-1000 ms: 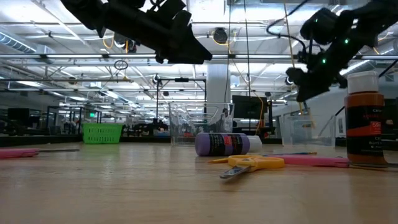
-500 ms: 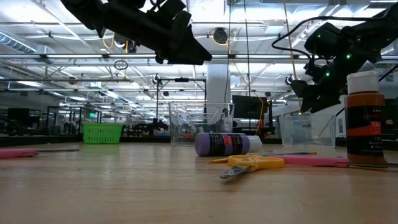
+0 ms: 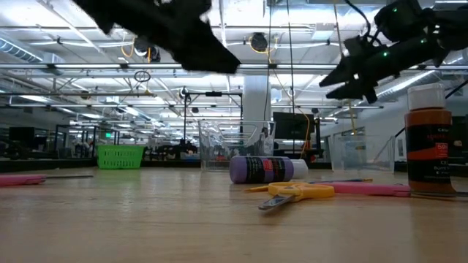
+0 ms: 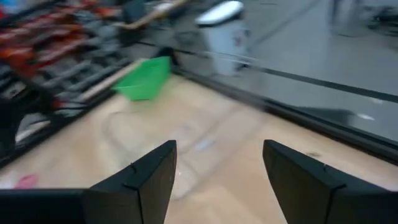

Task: Pick & Place Paint Supplies
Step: Put the pink scissor into the green bin

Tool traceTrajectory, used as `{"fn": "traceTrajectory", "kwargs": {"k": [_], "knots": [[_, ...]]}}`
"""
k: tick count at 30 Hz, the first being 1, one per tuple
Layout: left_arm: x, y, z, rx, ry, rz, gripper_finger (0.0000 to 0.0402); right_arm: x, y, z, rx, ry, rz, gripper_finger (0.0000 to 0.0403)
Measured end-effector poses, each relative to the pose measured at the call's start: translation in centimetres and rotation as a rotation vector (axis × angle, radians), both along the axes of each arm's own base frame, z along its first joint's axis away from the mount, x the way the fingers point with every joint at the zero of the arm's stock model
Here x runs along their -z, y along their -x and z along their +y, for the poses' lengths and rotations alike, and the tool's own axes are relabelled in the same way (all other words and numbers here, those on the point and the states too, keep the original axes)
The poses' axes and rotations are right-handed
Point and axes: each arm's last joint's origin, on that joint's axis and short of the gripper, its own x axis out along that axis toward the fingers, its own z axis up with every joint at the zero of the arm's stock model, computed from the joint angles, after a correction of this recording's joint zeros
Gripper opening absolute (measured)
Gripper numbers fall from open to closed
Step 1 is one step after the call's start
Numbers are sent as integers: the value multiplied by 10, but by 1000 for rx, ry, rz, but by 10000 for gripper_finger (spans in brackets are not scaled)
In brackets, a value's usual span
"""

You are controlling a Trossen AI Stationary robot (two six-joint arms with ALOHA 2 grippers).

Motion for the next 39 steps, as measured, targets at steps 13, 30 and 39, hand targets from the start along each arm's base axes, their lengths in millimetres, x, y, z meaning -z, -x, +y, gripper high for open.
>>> {"fn": "traceTrajectory", "kwargs": {"k": [13,30,39], "knots": [[-97,73,-87,14,172,762,230,-12,-10,12,-113,116,-81,217],[23,117,-88,-408,138,1115,230,-22,-19,26,-210,197,-163,217],[70,131,-78,-288,278,1065,230,-24,-19,27,-213,223,-168,217]]}}
